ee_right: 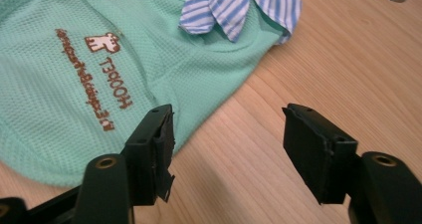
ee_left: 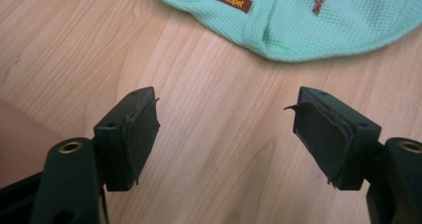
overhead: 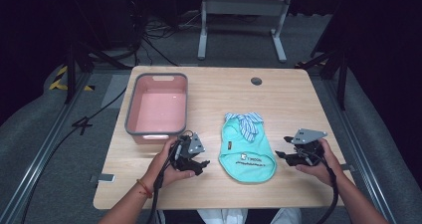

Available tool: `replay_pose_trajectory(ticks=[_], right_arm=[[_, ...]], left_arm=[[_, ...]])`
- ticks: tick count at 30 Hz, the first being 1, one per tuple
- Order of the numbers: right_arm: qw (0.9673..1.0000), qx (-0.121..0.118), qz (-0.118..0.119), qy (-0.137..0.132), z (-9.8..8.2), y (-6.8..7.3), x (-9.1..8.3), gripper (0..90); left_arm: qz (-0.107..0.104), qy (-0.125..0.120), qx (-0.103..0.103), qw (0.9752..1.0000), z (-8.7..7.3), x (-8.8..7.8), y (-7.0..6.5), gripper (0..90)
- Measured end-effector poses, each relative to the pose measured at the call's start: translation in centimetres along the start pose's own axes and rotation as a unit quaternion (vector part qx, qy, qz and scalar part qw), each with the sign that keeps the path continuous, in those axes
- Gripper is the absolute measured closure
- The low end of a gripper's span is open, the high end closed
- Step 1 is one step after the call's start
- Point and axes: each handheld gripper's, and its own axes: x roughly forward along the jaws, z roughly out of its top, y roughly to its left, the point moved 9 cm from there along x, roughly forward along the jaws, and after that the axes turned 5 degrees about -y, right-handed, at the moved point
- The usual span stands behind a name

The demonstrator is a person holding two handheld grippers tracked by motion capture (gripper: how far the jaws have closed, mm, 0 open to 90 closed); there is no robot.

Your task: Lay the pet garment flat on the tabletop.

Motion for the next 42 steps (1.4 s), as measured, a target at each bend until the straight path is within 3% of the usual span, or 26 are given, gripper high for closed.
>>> replay_pose_trajectory(ticks=[16,26,34,42], right_arm=[[0.9994,0.02,-0.027,0.005,-3.3,-1.4,-2.7,31.6],[0.9976,0.047,-0.05,0.01,-6.0,-2.7,-4.2,30.9],[0.9954,0.076,-0.059,0.004,-8.3,-3.4,-5.1,30.2],[0.9919,0.109,-0.065,0.004,-11.0,-3.9,-5.9,29.4]], left_arm=[[0.011,0.015,-0.013,0.9997,-4.2,-3.0,0.8,24.5],[0.033,0.018,-0.044,0.9984,-7.0,-4.5,2.4,24.2],[0.051,0.023,-0.071,0.9959,-9.3,-5.4,3.8,24.1],[0.045,0.01,-0.094,0.9945,-10.9,-6.0,4.7,23.4]])
